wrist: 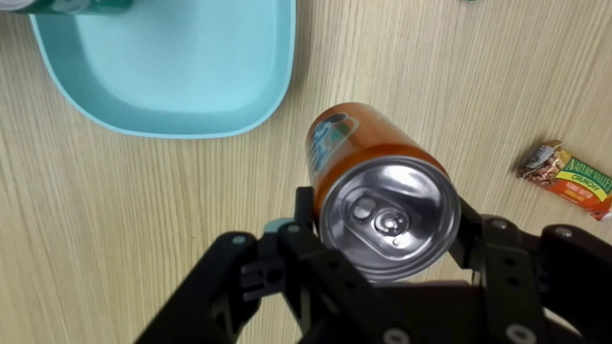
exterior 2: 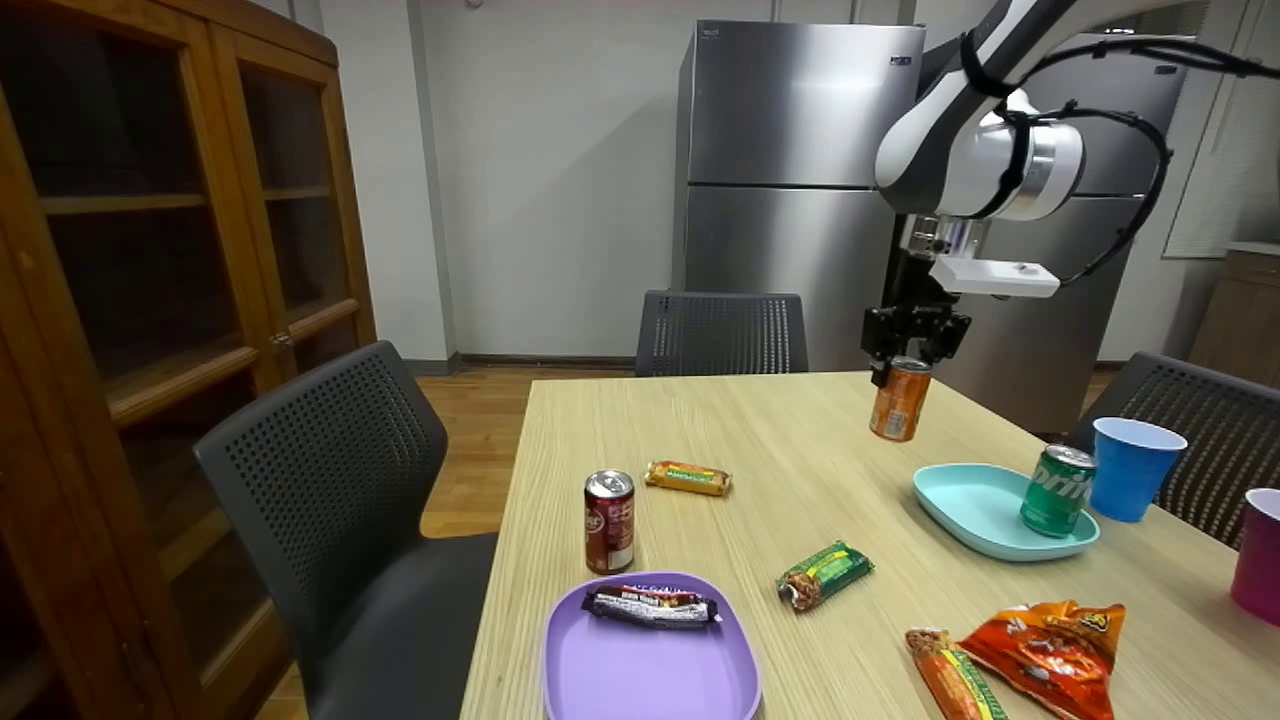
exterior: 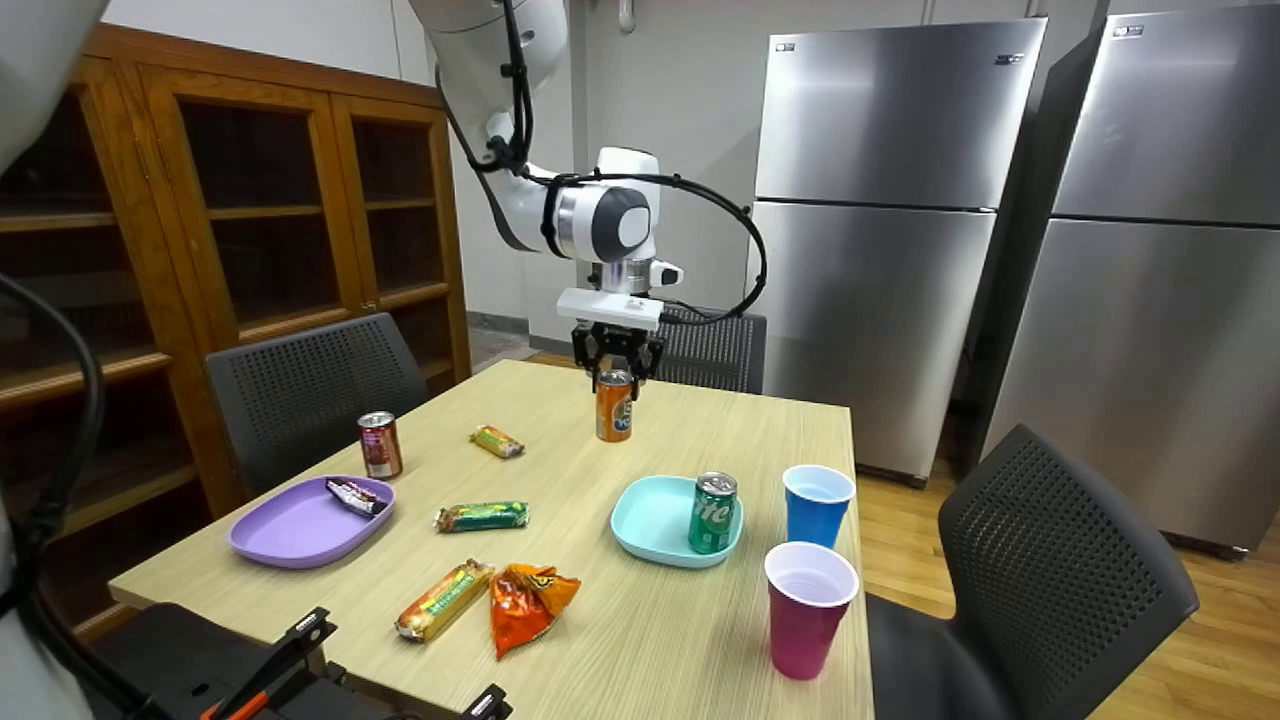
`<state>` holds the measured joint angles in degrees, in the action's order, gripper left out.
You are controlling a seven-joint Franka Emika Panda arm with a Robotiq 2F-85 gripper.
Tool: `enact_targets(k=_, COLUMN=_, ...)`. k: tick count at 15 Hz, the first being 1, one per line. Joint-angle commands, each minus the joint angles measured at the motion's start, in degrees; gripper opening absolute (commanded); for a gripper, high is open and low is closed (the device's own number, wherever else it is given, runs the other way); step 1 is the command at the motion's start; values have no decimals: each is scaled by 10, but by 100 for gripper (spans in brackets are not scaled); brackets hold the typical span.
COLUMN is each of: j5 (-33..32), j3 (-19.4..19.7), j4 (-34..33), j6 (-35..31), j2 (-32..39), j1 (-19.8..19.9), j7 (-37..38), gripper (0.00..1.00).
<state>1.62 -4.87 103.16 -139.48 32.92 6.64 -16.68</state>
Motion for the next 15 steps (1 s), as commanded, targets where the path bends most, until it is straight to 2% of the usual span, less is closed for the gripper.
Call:
enact_targets(k=1, j5=23, j3=3, j4=30, j6=8, j2=-30, j1=18, j7=-9, gripper=38)
enact_targets(k=15, j5=26, j3=67, j4=-43, j6=25, j2=48, j1=26, j7=88, gripper=38)
